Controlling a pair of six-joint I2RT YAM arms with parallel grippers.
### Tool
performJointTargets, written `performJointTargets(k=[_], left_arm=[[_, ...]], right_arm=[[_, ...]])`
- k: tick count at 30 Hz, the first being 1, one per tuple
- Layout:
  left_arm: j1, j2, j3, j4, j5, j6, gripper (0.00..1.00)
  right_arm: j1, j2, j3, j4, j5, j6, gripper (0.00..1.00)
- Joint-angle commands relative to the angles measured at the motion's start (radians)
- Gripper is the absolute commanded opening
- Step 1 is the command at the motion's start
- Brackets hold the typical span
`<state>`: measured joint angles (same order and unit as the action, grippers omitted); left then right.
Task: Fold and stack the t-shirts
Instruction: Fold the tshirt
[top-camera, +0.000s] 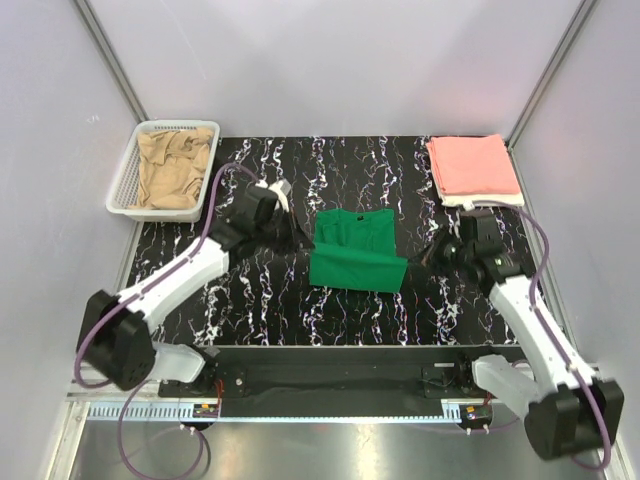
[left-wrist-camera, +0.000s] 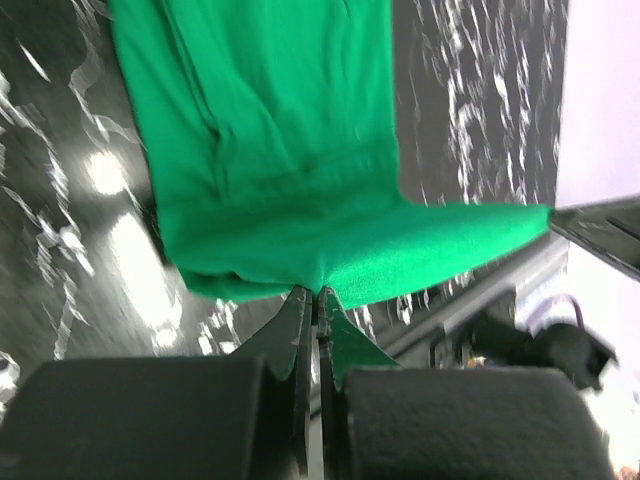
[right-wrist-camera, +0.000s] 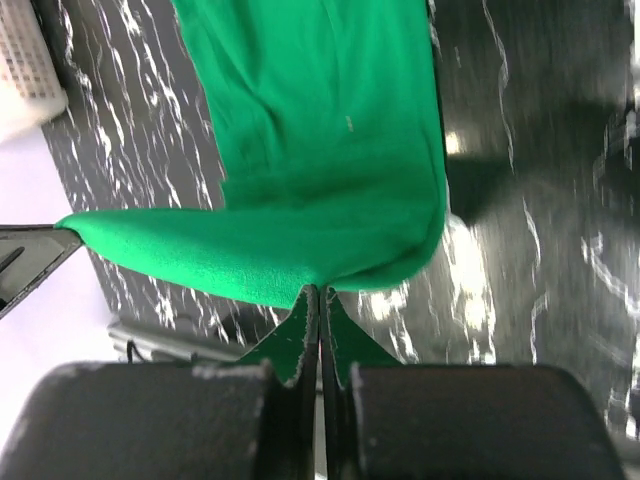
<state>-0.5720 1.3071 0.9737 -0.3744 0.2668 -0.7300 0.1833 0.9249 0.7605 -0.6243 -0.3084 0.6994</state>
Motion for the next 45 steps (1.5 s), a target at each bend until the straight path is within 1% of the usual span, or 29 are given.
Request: performJointTargets(k=[1,2,3,4,8,11,13,14,15,17,20,23,24,26,27,29,30,32,33,34,35,36,37,39,40,42,43,44,45], left_arm=[[0.063,0.072,0.138,0.009,0.005,0.061,0.0],[0.073,0.117,0.163,0.009,0.012,0.073,0.0],[0.096,0.141,0.187,0.011,0.049,0.089,0.0],[0.106,0.162,0.238,0.009,0.054,0.098,0.0],[0.153,0.271,0.344,0.014,0.06,0.121,0.0],[0.199,0.362,0.425,0.022,0.11,0.132,0.0],[0.213,0.408,0.486,0.025,0.129,0.138,0.0],[0.219,0.458,0.508,0.028,0.146,0.152,0.0],[0.228,0.483,0.529,0.046,0.19,0.158,0.0],[0.236,0.558,0.595,0.055,0.225,0.17,0.0],[0.25,0.648,0.674,0.092,0.245,0.176,0.0],[0.264,0.742,0.738,0.172,0.322,0.15,0.0],[0.265,0.764,0.758,0.239,0.343,0.139,0.0],[0.267,0.829,0.792,0.281,0.38,0.104,0.0],[0.265,0.856,0.834,0.313,0.394,0.096,0.0],[0.267,0.932,0.882,0.331,0.39,0.072,0.0],[0.267,0.96,0.937,0.331,0.39,0.066,0.0],[0.268,1.047,0.999,0.331,0.381,0.043,0.0],[0.27,1.078,1.058,0.33,0.379,0.037,0.03],[0.268,1.134,1.091,0.334,0.382,0.032,0.04],[0.27,1.162,1.123,0.331,0.371,0.03,0.06],[0.273,1.188,1.173,0.319,0.359,0.024,0.14],[0.274,1.23,1.194,0.327,0.358,0.014,0.19],[0.282,1.262,1.243,0.362,0.379,0.015,0.23],[0.284,1.276,1.255,0.362,0.382,0.03,0.28],[0.296,1.249,1.248,0.356,0.379,0.053,0.34],[0.3,1.232,1.237,0.348,0.37,0.064,0.39],[0.311,1.21,1.222,0.327,0.361,0.092,0.4],[0.317,1.162,1.171,0.325,0.358,0.107,0.4]], right_arm=[[0.002,0.121,0.14,0.087,0.087,-0.081,0.0],[0.002,0.15,0.184,0.1,0.089,-0.103,0.0],[0.002,0.199,0.2,0.112,0.081,-0.112,0.0],[0.002,0.222,0.217,0.123,0.075,-0.126,0.0],[0.001,0.325,0.293,0.185,0.068,-0.172,0.0],[-0.001,0.428,0.347,0.227,0.081,-0.193,0.0],[-0.004,0.478,0.379,0.235,0.083,-0.198,0.0],[-0.007,0.506,0.413,0.242,0.077,-0.204,0.0],[-0.008,0.556,0.425,0.251,0.066,-0.209,0.0],[-0.015,0.607,0.462,0.274,0.075,-0.209,0.0],[-0.022,0.696,0.511,0.285,0.084,-0.21,0.0],[-0.033,0.771,0.546,0.294,0.115,-0.201,0.0],[-0.038,0.781,0.551,0.294,0.123,-0.199,0.0],[-0.042,0.819,0.563,0.301,0.137,-0.195,0.0],[-0.048,0.833,0.566,0.304,0.14,-0.195,0.0],[-0.056,0.876,0.571,0.317,0.155,-0.195,0.0],[-0.062,0.89,0.576,0.321,0.161,-0.193,0.0],[-0.074,0.925,0.58,0.351,0.169,-0.196,0.0],[-0.077,0.939,0.583,0.371,0.167,-0.199,0.0],[-0.085,0.956,0.603,0.38,0.155,-0.199,0.04],[-0.09,0.991,0.618,0.385,0.144,-0.204,0.05],[-0.09,1.012,0.635,0.385,0.141,-0.207,0.05],[-0.091,1.031,0.661,0.385,0.164,-0.207,0.04],[-0.099,1.063,0.672,0.385,0.192,-0.196,0.05],[-0.102,1.066,0.669,0.387,0.202,-0.186,0.05],[-0.105,1.057,0.662,0.385,0.209,-0.179,0.09],[-0.107,1.049,0.648,0.387,0.215,-0.175,0.13],[-0.107,1.024,0.637,0.388,0.232,-0.172,0.13],[-0.107,1.007,0.628,0.39,0.242,-0.172,0.13]])
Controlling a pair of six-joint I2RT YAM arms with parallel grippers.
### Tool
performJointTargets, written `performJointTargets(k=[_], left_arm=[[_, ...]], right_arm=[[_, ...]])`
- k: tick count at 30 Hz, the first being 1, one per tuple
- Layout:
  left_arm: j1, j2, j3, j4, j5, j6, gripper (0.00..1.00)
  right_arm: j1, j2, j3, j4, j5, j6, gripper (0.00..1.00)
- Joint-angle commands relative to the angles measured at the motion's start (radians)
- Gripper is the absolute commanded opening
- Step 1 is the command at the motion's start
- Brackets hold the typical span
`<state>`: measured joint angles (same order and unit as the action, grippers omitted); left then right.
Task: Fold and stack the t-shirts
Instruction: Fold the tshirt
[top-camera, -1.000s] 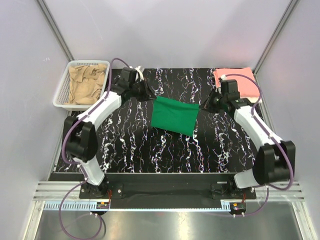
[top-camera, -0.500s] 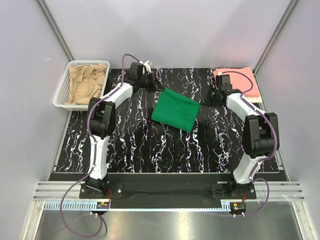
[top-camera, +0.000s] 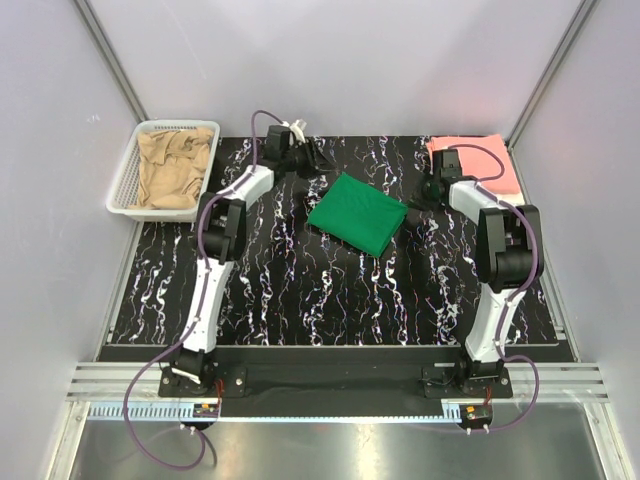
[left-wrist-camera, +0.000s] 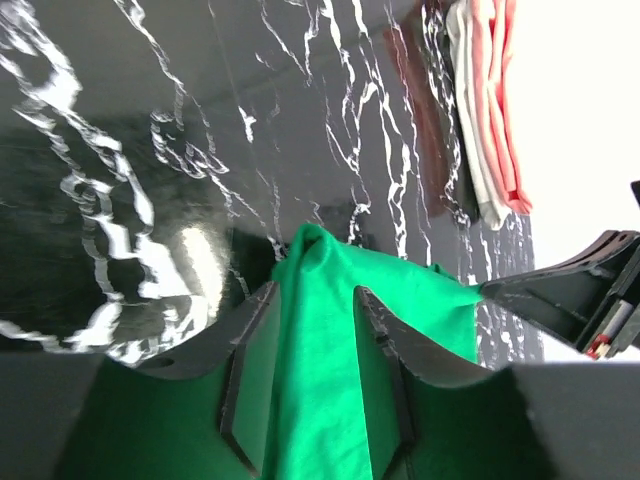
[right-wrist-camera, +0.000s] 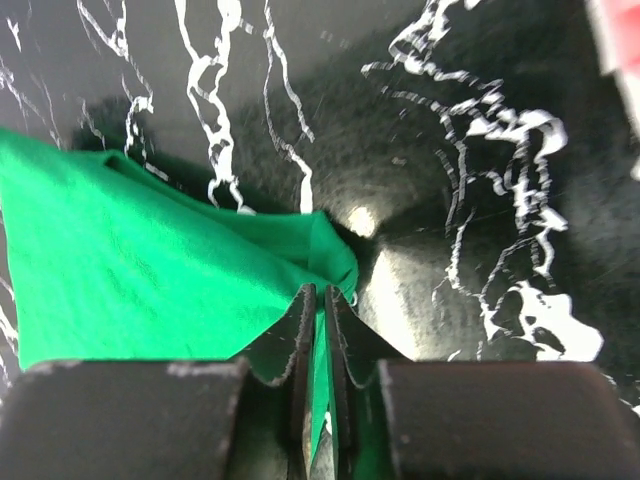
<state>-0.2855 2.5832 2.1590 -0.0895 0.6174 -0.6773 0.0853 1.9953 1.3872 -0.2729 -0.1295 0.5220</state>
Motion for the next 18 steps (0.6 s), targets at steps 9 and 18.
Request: performJointTargets(k=[9,18], left_arm=[[0.036,-0.418,-0.398,0.022,-0.013,0.197,0.41],[-0.086,-0.402,-0.496,0.031,-0.027,0.202,0.38]], right_arm=[[-0.006,-0.228,-0.106,0.06,-0.071,0.035,0.46],[-0.002,-0.204,-0.24,0.164,-0.271,0.096,0.64]])
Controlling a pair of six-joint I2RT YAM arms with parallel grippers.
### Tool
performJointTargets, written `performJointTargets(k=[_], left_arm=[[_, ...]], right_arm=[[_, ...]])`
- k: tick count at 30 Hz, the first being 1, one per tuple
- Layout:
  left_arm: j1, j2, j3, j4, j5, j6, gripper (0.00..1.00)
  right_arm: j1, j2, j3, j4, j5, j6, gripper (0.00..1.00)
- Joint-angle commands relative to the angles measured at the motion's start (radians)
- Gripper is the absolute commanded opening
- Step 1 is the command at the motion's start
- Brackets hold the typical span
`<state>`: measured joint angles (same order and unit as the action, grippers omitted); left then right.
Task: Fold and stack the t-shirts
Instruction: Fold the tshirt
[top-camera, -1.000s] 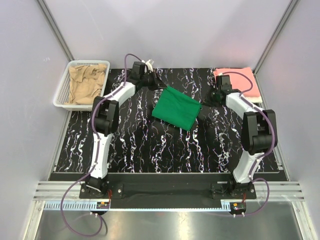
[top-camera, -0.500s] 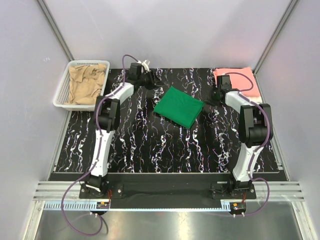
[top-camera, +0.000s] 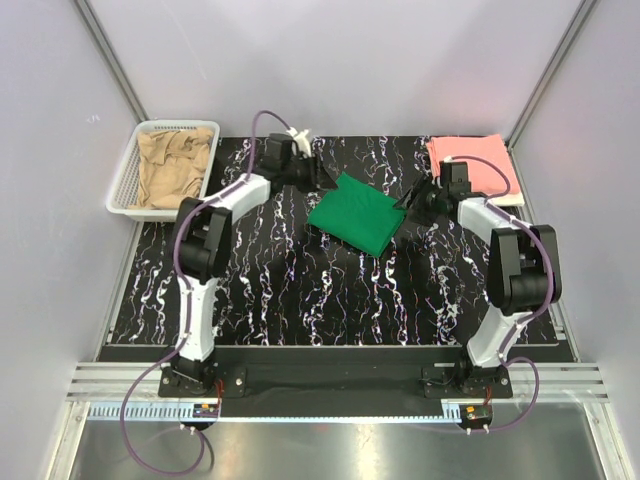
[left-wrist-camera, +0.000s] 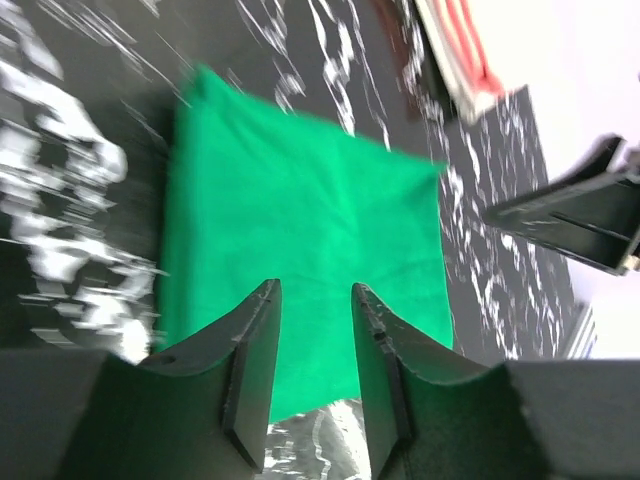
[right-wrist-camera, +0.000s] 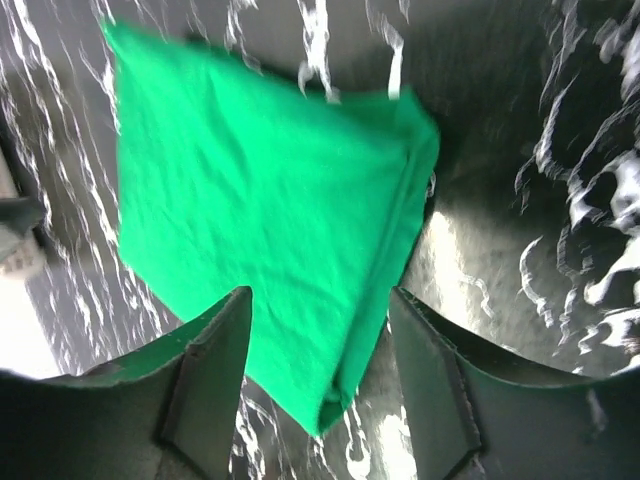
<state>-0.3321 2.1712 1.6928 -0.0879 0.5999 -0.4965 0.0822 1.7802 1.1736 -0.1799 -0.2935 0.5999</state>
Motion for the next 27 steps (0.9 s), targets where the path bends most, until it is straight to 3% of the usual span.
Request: performJointTargets(k=[1,3,8,12,16,20,27], left_arm=[[-0.073,0.021,-0.038,0.04,-0.017,0.015,0.37],[-0.105,0.041,-0.041,0.018,-0.046,0.038,0.36],[-0.156,-0.001,-0.165,0.085,-0.124,-0.002,0.36],[-0.176,-0.007,-0.209,0.134,-0.164,-0.04,0.36],[-0.202,-0.033,-0.301,0.209,-0.178,-0.114,0.35],[-0.199,-0.099,-0.355,0.249,-0.203,-0.128,0.36],[-0.131,-0.128,-0.253,0.186,-0.147,-0.114,0.39]], right_arm=[[0.005,0.033,-0.029,0.083,-0.154,0.011,0.63],[0.014,0.028,-0.061,0.077,-0.243,0.008,0.59],[0.028,-0.155,-0.147,0.04,-0.223,0.041,0.53],[0.085,-0.167,-0.103,0.04,-0.268,0.057,0.32],[0.119,-0.09,-0.071,0.048,-0.351,0.08,0.22],[0.122,-0.073,-0.115,0.105,-0.357,0.109,0.21],[0.119,0.008,-0.193,0.109,-0.303,0.066,0.23]])
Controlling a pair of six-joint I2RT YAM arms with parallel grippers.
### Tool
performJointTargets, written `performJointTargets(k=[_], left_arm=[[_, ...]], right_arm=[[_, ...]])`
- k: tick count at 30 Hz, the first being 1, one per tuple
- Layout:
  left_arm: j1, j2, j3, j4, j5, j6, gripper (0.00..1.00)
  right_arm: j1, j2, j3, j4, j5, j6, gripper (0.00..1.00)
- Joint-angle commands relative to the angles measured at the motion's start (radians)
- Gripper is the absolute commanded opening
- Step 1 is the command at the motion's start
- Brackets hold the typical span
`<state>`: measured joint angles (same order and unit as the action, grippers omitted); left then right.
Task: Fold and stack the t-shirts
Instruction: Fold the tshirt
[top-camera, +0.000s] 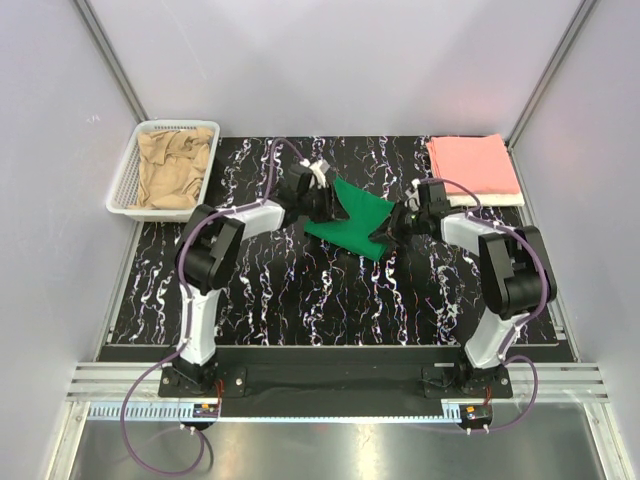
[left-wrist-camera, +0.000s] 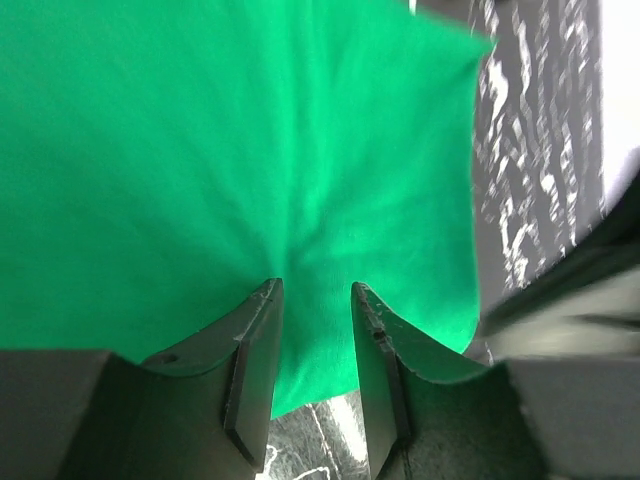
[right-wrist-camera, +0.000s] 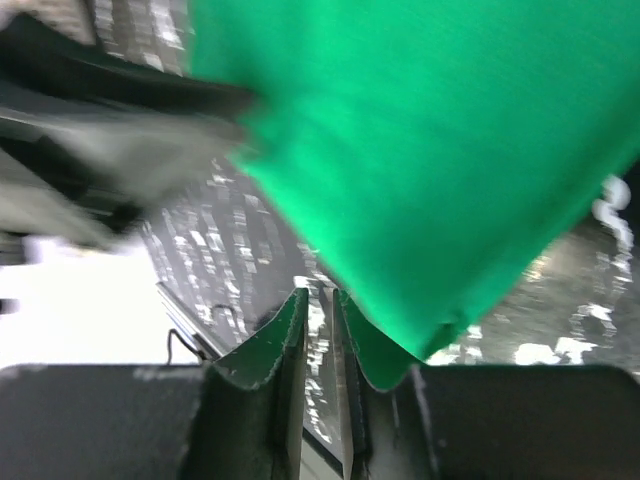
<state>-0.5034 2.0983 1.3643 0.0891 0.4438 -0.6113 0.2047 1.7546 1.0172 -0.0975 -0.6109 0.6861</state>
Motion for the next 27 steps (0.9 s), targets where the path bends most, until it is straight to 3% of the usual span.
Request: performJointTargets(k=[1,13,19,24,27], left_arm=[[0.045,-0.046,0.097,-0.011,0.027,0.014,0.39],[0.071,0.207,0.398,-0.166,0.022,0.107,0.39],[0.08,0.325,0.524,-0.193,0.108,0.108,0.39],[0.078,0.283,0.51,-0.167,0.154,0.072,0.39],[0.065,0.195,0.417,-0.178,0.097,0.053,0.4]], right_arm=[[-0.002,0.058,-0.045,0.031,0.028,-0.022,0.22],[-0.011,0.036,-0.147,-0.007,0.201,-0.088,0.23],[-0.022,-0.024,-0.163,-0.044,0.25,-0.108,0.25],[-0.028,-0.004,-0.146,-0.082,0.301,-0.144,0.27],[-0.033,0.019,-0.141,-0.106,0.287,-0.122,0.27]])
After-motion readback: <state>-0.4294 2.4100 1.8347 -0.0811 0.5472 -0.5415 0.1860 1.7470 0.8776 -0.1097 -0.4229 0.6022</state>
